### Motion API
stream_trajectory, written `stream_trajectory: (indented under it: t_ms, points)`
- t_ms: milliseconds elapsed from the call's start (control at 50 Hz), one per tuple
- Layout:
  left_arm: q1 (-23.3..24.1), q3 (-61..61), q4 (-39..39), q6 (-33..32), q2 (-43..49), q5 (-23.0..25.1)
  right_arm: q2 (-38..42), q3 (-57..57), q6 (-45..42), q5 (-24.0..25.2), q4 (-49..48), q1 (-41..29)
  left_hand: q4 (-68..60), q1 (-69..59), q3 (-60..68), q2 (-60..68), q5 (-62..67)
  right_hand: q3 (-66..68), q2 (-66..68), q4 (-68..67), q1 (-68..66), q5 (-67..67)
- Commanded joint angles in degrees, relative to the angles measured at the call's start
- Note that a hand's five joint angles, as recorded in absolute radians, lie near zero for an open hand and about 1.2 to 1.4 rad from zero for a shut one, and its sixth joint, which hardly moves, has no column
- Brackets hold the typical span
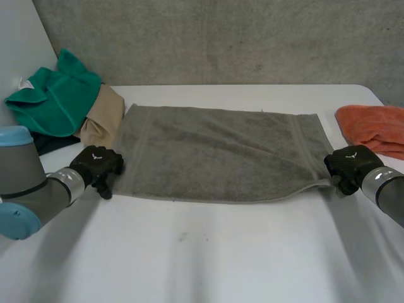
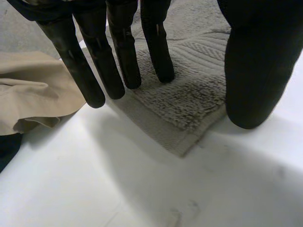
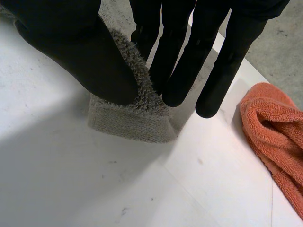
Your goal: Fold the laundry.
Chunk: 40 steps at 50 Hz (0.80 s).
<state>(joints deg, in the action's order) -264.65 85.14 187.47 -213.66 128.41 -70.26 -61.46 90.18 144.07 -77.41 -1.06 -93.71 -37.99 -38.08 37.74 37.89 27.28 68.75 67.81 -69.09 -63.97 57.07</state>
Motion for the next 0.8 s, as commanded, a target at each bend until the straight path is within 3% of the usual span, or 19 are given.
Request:
stream_trajectory:
  t_ms: [20, 420, 500, 580, 700, 800]
  points:
    - [0.1, -2.4, -0.1, 0.0, 1.0, -0.1, 0.0, 0.1, 0.0, 0.0, -0.3, 0.0, -6.7, -6.6, 7.0, 6.8, 7.4, 11.3, 12.2, -10.9, -16.0, 12.9]
    - [1.1, -9.9, -0.1, 0.0, 5.6, -0.1, 0.6, 0.3, -0.1, 0.0, -0.3, 0.0, -7.2, -7.1, 7.5, 7.3, 7.9, 11.3, 12.2, -10.9, -16.0, 12.9]
    - [1.6, -10.2, -0.1, 0.0, 6.3, 0.0, 0.6, 0.3, -0.1, 0.0, -0.3, 0.0, -19.0, -18.9, 19.2, 19.0, 19.7, 11.3, 12.2, -10.9, -16.0, 12.9]
    - [2.3, -10.2, -0.1, 0.1, 6.2, -0.4, 0.6, 0.3, -0.1, 0.0, -0.3, 0.0, -42.0, -41.9, 42.2, 42.1, 42.7, 11.3, 12.2, -10.9, -16.0, 12.9]
    - [4.7, -8.8, -0.6, 0.6, 4.6, -2.3, 0.4, 0.3, 0.0, 0.0, -0.3, 0.2, -42.0, -41.9, 42.3, 42.1, 42.7, 11.3, 12.2, -10.9, -16.0, 12.9]
    - [4.3, -4.3, -0.8, 0.2, -2.4, -5.1, -0.1, 0.2, 0.0, 0.2, -0.2, 0.4, -42.0, -41.9, 42.3, 42.1, 42.7, 11.3, 12.2, -10.9, -16.0, 12.9]
